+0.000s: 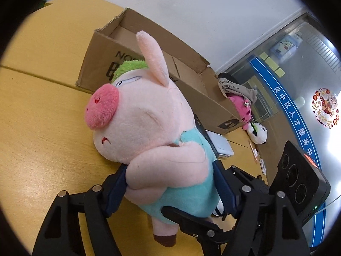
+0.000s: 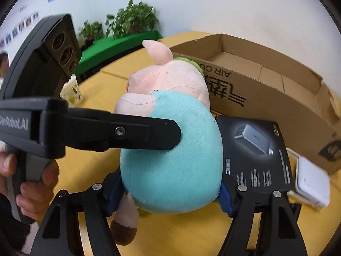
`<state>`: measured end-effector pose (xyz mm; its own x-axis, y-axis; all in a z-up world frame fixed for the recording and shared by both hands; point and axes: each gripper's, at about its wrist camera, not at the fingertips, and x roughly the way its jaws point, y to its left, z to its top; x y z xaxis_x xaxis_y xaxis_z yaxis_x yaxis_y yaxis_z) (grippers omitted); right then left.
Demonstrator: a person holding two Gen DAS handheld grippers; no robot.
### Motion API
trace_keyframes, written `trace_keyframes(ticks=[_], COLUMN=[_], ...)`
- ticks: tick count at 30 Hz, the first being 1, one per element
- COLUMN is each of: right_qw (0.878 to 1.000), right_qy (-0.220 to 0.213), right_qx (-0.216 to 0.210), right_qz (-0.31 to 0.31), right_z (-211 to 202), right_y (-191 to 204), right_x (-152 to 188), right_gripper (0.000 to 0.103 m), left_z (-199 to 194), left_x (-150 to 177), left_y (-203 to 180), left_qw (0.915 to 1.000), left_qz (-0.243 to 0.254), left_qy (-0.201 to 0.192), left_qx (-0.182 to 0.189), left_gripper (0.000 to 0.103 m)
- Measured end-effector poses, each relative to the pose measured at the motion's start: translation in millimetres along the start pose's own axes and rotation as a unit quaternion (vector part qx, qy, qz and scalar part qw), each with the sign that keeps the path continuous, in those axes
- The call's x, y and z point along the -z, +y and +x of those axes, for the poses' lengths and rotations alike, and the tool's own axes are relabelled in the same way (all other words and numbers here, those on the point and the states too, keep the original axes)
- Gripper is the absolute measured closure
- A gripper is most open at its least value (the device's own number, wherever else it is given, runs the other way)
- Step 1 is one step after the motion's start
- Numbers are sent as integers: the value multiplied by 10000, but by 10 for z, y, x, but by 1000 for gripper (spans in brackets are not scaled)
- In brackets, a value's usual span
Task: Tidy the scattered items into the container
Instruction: 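Close both grippers on the pig plush from either side, then lift the pig plush with both grippers and carry it over the cardboard box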
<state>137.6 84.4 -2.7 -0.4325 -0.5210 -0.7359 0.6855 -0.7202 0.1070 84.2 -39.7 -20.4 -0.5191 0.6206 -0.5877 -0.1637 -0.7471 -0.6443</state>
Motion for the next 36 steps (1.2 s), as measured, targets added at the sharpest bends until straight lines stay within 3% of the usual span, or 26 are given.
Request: trace_keyframes(ticks=[6,10,16,20,27,32,36], right_qw=[9978,9937,9822,9754,9745,9740,9738], right_qy=[-645,-1109,-1857,-2178,-2176,-2197,-2178], right_qx=[25,137,260,321,549,295,162], right_qz=[117,90,39,56,61,460,638], right_z=[-516,-929,-1589,-1845,-2021,-1914,-1672], right_y=[-112,-158,-308,-409,-632,-912,-1132], right_x=[-214,-592,-1228,-1701,-2448,-2841,-3080], right_gripper=[27,27,27,27,27,27,27], left_z=[-322,-558,-943,-1084,-1116,-959,-740], left_x=[-281,-640,-1223,-1576,-2230,-2690,-2995], left_y=[-514,-912,-1684,-2033,-2220,-2235,-2077], left_qw=[9973,9926,9753,9671,9643,9601,9611], left_qz=[621,1054,1905,2164,2276,2462,2455], left_qy=[-372,-592,-1085,-1298,-1315,-1139,-1015], left_qx=[-77,-110,-253,-327,-307,-678,-755], left_gripper=[30,31,31,31,32,32,32])
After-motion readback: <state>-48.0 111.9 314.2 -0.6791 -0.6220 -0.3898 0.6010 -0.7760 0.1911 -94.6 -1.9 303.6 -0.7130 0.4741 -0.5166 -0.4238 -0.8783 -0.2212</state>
